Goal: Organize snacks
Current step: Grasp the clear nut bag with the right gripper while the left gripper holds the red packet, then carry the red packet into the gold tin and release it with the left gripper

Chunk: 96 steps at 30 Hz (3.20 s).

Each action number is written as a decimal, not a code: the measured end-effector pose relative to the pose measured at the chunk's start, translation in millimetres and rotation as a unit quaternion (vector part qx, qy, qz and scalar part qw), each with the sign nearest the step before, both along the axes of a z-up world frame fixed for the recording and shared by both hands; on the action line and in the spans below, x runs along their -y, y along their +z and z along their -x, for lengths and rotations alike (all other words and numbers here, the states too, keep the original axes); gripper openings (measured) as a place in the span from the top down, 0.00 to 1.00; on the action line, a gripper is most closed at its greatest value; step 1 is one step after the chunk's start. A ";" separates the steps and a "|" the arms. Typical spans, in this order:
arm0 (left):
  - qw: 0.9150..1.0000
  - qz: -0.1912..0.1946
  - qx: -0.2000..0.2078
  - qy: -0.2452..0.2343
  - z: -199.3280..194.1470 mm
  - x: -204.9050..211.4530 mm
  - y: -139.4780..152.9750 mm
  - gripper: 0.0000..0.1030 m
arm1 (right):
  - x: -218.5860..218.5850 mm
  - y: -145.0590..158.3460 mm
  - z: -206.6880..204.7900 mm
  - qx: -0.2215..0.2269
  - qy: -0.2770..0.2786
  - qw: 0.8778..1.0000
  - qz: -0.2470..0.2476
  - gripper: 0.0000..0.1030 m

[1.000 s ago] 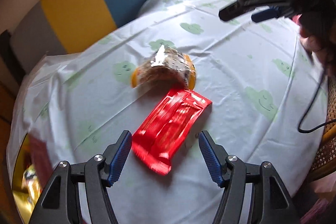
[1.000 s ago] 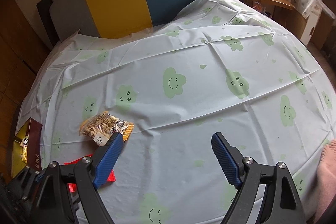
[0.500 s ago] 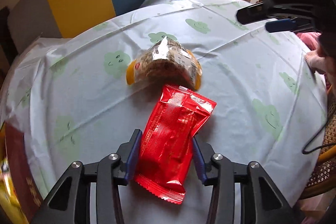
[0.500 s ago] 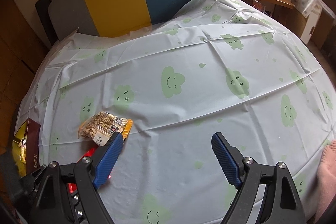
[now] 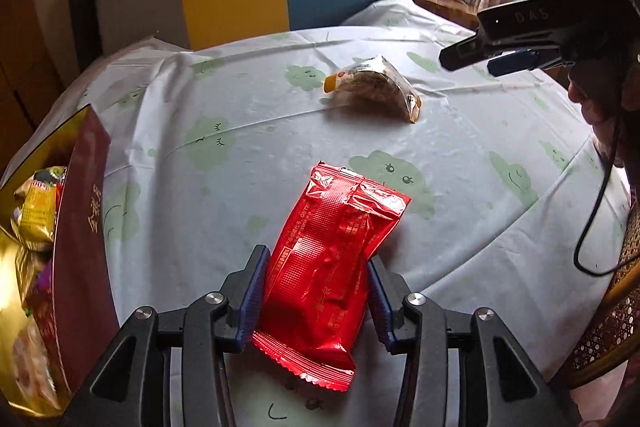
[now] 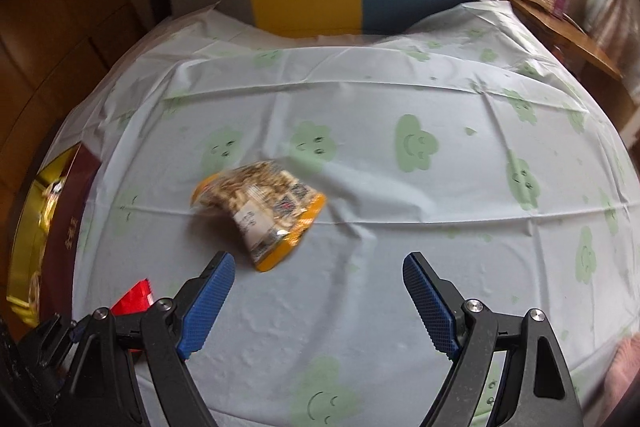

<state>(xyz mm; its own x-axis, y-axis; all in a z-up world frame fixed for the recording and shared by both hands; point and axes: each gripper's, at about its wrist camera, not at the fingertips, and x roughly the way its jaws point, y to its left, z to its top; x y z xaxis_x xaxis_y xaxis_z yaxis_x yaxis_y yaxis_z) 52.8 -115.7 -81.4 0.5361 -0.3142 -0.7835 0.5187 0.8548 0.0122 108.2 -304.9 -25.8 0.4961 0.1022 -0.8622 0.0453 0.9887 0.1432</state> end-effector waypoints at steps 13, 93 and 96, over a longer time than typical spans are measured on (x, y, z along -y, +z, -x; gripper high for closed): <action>1.000 0.021 0.007 -0.001 4.5 -7.4 -0.8 0.54 | -61.7 -18.6 -60.0 -0.032 0.157 0.984 0.073 0.16; 0.916 0.030 0.051 0.396 0.3 -266.8 79.8 0.56 | -105.8 -50.9 4.2 -0.018 0.165 0.981 0.104 0.50; 0.911 0.028 0.048 0.408 -11.2 -276.3 75.2 0.56 | -105.9 -51.0 3.9 -0.019 0.164 0.981 0.104 0.50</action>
